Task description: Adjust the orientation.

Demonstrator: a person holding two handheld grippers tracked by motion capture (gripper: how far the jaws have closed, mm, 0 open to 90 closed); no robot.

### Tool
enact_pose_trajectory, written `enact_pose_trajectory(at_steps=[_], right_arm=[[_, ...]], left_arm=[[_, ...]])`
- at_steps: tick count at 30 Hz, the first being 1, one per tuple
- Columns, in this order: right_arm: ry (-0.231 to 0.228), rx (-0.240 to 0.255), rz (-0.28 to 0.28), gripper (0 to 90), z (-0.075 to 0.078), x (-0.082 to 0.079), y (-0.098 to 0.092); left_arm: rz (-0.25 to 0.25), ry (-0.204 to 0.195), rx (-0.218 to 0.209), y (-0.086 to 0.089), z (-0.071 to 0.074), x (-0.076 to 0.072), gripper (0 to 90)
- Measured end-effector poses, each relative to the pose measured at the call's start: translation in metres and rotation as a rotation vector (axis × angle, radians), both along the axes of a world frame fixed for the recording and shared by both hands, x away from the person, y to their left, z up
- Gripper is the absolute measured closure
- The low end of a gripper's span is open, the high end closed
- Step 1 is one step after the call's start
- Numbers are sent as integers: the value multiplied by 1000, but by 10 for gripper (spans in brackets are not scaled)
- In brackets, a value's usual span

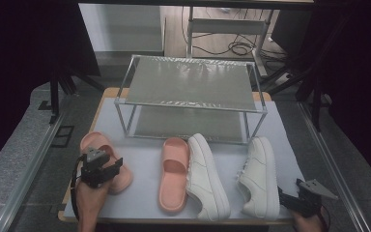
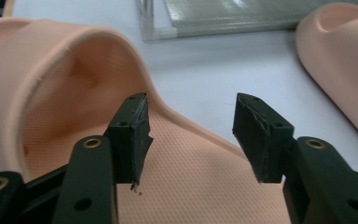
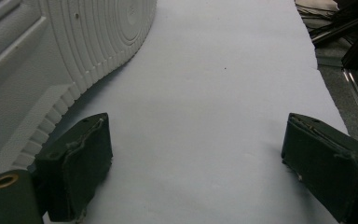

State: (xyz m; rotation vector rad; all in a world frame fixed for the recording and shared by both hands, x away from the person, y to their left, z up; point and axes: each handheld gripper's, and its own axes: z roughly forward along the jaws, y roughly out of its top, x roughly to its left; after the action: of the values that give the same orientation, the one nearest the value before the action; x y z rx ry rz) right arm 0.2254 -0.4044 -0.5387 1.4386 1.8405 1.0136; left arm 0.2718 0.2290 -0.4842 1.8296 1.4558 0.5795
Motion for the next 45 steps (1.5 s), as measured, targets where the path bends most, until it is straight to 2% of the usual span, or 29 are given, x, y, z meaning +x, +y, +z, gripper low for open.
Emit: enact_pose_trajectory(at_steps=[9, 17, 24, 29, 35, 40, 45], right_arm=[[0, 0, 0, 83, 0, 0, 0], [0, 0, 0, 82, 0, 0, 0], [0, 1, 0, 83, 0, 0, 0], [0, 0, 0, 82, 0, 0, 0], [0, 0, 0, 82, 0, 0, 0], [0, 0, 0, 82, 0, 0, 0], [0, 0, 1, 82, 0, 0, 0]], left_arm=[[54, 18, 14, 4, -1, 13, 509], [87, 21, 24, 1, 5, 28, 535], [133, 43, 54, -2, 2, 38, 580], [152, 52, 82, 0, 2, 40, 663], [160, 54, 71, 0, 3, 39, 715], [163, 51, 89, 2, 6, 35, 790], [168, 42, 92, 6, 10, 33, 828]])
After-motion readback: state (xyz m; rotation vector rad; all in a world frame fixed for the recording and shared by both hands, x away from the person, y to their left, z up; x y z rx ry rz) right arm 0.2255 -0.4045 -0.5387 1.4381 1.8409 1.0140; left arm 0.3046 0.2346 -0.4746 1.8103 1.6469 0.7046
